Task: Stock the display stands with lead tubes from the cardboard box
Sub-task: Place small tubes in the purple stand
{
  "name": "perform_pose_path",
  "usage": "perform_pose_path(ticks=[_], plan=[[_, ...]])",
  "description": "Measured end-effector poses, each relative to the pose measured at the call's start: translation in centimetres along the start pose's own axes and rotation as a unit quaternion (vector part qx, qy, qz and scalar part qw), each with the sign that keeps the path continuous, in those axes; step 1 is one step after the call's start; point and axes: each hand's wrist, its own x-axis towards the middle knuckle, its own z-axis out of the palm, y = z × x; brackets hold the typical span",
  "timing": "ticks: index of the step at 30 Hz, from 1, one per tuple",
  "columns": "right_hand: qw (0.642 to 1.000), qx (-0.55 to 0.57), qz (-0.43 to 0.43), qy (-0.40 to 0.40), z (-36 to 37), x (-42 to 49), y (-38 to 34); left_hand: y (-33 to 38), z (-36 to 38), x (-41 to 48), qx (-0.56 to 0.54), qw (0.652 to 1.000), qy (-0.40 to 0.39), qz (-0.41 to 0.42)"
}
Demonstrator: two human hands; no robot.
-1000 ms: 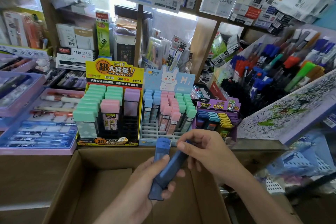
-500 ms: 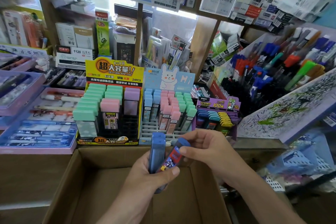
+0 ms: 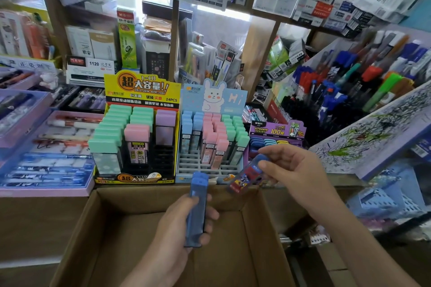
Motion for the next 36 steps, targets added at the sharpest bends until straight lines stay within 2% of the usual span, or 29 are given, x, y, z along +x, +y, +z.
perform_pose_path(ticks=[5,11,18,30,36], plan=[[0.991,-0.109,-0.047,0.057,-2.2,1.3,0.0,0.2,0.1,0.0,0.005,1.000,-0.003,0.005],[0.975,-0.185,-0.090,0.090,-3.3,3.0,-0.1,0.2,0.2,0.1,0.018,1.000,0.000,0.014],[0.958,-0.257,-0.109,0.064,-2.7,4.9,0.3,0.2,0.2,0.1,0.022,0.999,0.011,0.024],[0.944,-0.299,-0.136,0.033,-1.8,6.4,0.1,0.1,0.0,0.2,0.026,0.999,0.007,0.026],[0.901,-0.404,-0.160,0.012,-1.4,6.7,1.3,0.1,0.0,0.1,0.029,0.999,0.006,0.027]])
